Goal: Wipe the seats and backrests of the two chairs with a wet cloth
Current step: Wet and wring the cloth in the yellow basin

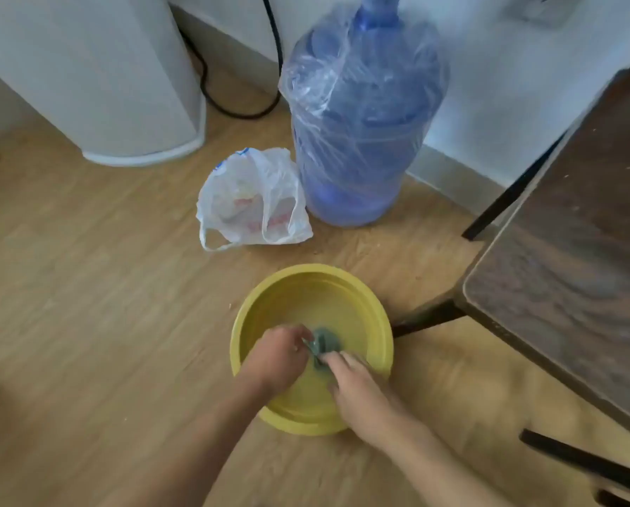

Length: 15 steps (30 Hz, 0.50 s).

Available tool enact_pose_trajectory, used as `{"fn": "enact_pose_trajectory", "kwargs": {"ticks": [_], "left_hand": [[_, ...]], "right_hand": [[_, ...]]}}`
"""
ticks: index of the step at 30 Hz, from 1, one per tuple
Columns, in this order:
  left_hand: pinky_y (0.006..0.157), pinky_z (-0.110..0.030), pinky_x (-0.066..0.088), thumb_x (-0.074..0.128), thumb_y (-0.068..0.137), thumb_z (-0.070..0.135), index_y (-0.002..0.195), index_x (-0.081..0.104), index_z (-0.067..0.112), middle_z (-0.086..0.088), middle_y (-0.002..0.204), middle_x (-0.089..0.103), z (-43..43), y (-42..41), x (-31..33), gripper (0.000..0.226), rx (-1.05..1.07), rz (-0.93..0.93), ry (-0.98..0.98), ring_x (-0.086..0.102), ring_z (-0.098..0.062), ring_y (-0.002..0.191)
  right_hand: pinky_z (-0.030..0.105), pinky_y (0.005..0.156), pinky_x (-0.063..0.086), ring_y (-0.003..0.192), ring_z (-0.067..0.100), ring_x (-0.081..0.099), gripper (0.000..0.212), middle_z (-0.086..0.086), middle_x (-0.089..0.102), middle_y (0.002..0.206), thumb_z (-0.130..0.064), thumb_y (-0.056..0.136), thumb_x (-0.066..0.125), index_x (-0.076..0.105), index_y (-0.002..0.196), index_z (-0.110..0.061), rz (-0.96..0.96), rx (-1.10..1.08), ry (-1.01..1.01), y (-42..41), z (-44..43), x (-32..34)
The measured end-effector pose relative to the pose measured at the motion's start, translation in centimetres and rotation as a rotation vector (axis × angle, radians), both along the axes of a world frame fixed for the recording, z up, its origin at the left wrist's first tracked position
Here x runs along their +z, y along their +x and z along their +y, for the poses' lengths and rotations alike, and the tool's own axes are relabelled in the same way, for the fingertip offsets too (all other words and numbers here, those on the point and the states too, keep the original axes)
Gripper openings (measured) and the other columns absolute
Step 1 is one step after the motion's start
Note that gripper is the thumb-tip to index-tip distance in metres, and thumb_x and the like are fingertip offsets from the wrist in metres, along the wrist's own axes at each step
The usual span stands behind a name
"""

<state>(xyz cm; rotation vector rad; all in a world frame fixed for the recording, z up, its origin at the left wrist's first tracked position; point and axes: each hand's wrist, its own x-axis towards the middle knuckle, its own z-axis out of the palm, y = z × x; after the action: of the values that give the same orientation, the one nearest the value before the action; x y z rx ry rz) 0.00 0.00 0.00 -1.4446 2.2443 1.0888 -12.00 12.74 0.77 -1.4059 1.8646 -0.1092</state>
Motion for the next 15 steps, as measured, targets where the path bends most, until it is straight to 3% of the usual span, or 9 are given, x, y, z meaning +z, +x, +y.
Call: {"fn": "enact_pose_trajectory", "kwargs": {"ticks": [4, 7, 11, 13, 15], "left_hand": [[0.099, -0.038, 0.054, 0.059, 0.087, 0.029, 0.149, 0.047, 0.029, 0.0, 0.137, 0.055, -0.9, -1.3, -7.9, 0.063, -0.217, -0.097, -0.045, 0.062, -0.024, 0.118], [0.097, -0.042, 0.055, 0.068, 0.084, 0.036, 0.152, 0.038, 0.028, -0.001, 0.138, 0.051, -1.6, -1.2, -11.6, 0.075, -0.351, -0.115, -0.063, 0.063, -0.027, 0.116], [0.076, -0.031, 0.054, 0.067, 0.087, 0.021, 0.121, 0.061, 0.02, -0.002, 0.111, 0.068, -2.2, -1.5, -13.1, 0.034, -0.197, -0.023, -0.068, 0.067, -0.022, 0.092], [0.067, -0.027, 0.052, 0.066, 0.092, 0.019, 0.104, 0.07, 0.019, 0.002, 0.095, 0.073, -2.2, -1.2, -13.4, 0.012, -0.094, 0.004, -0.047, 0.067, -0.016, 0.08], [0.063, -0.022, 0.052, 0.069, 0.094, 0.024, 0.095, 0.077, 0.023, 0.006, 0.086, 0.073, -2.4, -0.8, -13.6, 0.008, 0.05, 0.081, 0.014, 0.067, -0.008, 0.074]], "right_hand": [[0.045, 0.105, 0.043, 0.139, 0.034, 0.031, 0.087, 0.009, 0.026, 0.157, -0.005, 0.089, 0.065, 0.016, 0.158, -0.023, 0.253, 0.113, -0.008, -0.2, -3.9, -9.0], [0.046, 0.107, 0.043, 0.14, 0.037, 0.032, 0.078, 0.012, 0.023, 0.159, -0.004, 0.087, 0.068, 0.028, 0.153, -0.016, 0.305, 0.134, 0.002, 0.2, -5.5, -12.4], [0.047, 0.097, 0.049, 0.128, 0.038, 0.047, 0.062, 0.015, 0.041, 0.141, 0.007, 0.087, 0.063, 0.04, 0.142, -0.012, 0.256, 0.05, -0.032, -0.1, -7.1, -13.7], [0.046, 0.089, 0.05, 0.116, 0.037, 0.058, 0.043, 0.012, 0.053, 0.123, 0.007, 0.09, 0.055, 0.048, 0.126, -0.015, 0.141, -0.043, 0.02, -0.5, -7.4, -13.6], [0.041, 0.078, 0.048, 0.103, 0.033, 0.061, 0.028, 0.005, 0.057, 0.102, 0.004, 0.091, 0.052, 0.05, 0.105, -0.02, 0.028, -0.184, 0.042, -1.2, -7.5, -13.6]]}}
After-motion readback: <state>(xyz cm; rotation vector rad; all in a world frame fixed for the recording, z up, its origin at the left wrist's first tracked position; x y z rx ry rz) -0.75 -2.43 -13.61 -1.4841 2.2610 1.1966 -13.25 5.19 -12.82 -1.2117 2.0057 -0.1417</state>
